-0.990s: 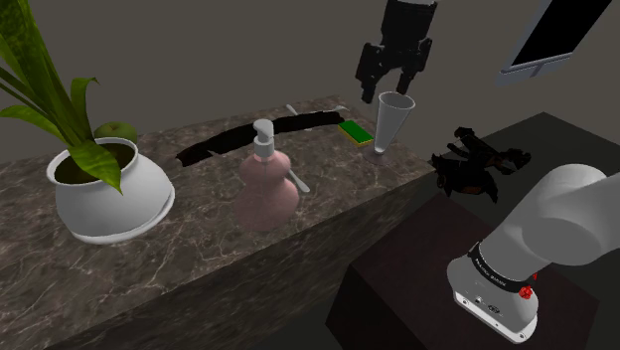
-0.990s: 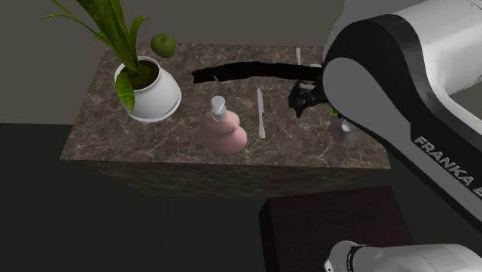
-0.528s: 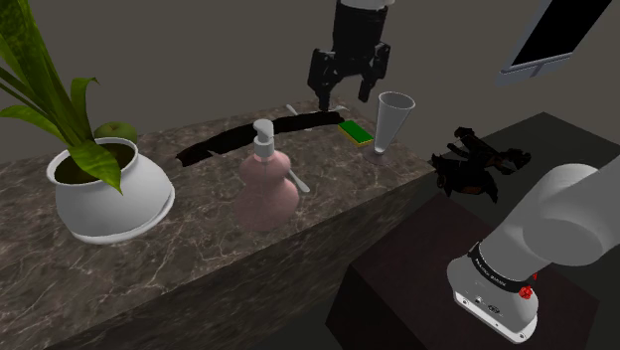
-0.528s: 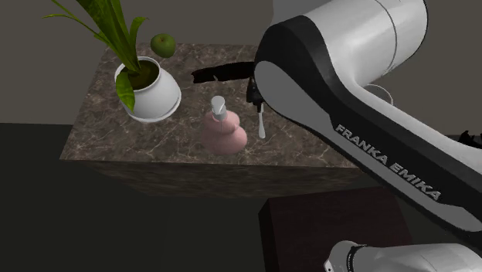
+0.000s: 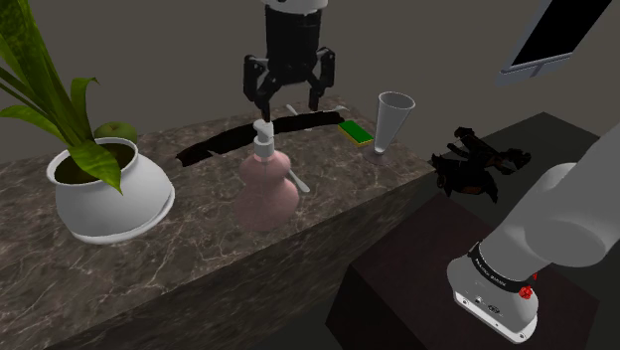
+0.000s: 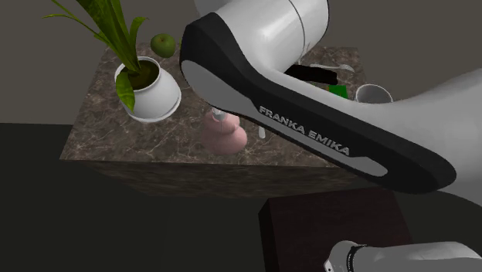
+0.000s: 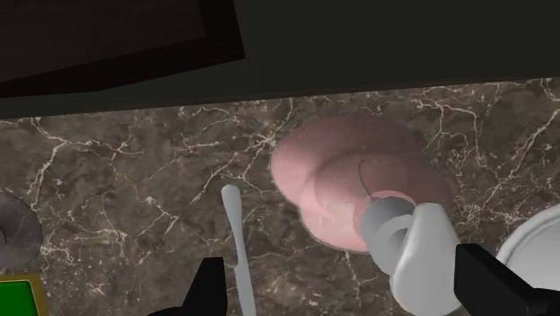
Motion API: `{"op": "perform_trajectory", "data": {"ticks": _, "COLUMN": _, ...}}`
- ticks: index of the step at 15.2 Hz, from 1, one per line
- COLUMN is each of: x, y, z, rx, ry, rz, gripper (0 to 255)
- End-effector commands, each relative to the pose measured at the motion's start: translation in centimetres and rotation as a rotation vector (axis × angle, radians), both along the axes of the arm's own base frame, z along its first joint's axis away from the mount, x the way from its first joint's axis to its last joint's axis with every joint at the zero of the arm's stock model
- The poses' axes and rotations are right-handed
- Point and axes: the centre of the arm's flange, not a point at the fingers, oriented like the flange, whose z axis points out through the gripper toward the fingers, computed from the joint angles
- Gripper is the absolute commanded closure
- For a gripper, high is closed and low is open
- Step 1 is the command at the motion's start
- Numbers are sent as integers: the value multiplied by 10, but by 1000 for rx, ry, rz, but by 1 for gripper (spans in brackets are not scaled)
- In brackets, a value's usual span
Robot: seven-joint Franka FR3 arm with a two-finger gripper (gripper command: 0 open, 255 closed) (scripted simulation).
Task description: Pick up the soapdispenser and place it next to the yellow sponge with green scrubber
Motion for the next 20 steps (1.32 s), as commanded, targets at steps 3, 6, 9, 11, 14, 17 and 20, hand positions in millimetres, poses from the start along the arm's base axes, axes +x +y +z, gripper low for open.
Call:
{"op": "perform_trajectory", "data": {"ticks": 3, "x": 14, "y": 43, "z": 0, "rx": 4, "ry": -5, "rz": -7, "gripper": 0}}
{"op": "perform_trajectory", "data": {"ticks": 6, "x": 14, "y": 43, "z": -16, "rx": 4, "ry": -5, "rz": -7, "gripper": 0}}
{"op": "perform_trajectory", "data": {"ticks": 9, "x": 15, "y": 42, "z": -32, "rx": 4, "ry": -5, "rz": -7, "gripper": 0}}
{"op": "perform_trajectory", "data": {"ticks": 11, "x": 15, "y": 42, "z": -40, "rx": 4, "ry": -5, "rz": -7, "gripper": 0}}
{"op": "perform_trajectory", "data": {"ticks": 14, "x": 15, "y": 42, "z": -40, "rx": 4, "ry": -5, "rz": -7, "gripper": 0}}
{"op": "perform_trajectory", "data": {"ticks": 17, "x": 15, "y": 42, "z": -40, "rx": 4, "ry": -5, "rz": -7, "gripper": 0}}
{"op": "perform_trajectory", "data": {"ticks": 20, "x": 15, "y": 42, "z": -40, "rx": 4, "ry": -5, "rz": -7, "gripper": 255}}
